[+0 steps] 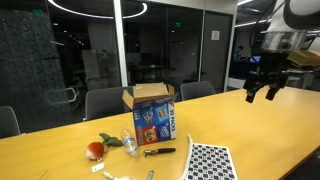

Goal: Pick up the bottle and put it in the box

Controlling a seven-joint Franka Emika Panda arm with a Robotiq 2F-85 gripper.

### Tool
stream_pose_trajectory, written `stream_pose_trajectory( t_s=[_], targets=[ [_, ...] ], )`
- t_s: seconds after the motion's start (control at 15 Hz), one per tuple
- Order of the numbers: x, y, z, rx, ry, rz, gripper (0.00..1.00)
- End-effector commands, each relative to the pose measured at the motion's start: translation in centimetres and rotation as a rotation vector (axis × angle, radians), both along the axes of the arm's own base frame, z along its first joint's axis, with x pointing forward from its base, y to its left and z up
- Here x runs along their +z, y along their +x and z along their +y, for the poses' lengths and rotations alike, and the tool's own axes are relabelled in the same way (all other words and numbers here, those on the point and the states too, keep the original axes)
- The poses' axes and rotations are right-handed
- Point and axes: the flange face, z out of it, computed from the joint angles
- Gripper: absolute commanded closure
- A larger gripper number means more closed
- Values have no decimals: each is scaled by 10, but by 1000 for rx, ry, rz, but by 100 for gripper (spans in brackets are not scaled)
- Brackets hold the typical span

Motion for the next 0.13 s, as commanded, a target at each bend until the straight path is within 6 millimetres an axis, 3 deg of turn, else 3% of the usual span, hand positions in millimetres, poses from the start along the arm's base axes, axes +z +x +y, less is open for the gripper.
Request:
stream_pose_trajectory(
  t_s=[0.0, 0.07],
  targets=[
    [1, 0, 0, 0, 0, 1, 0],
    [1, 0, 0, 0, 0, 1, 0]
  ],
)
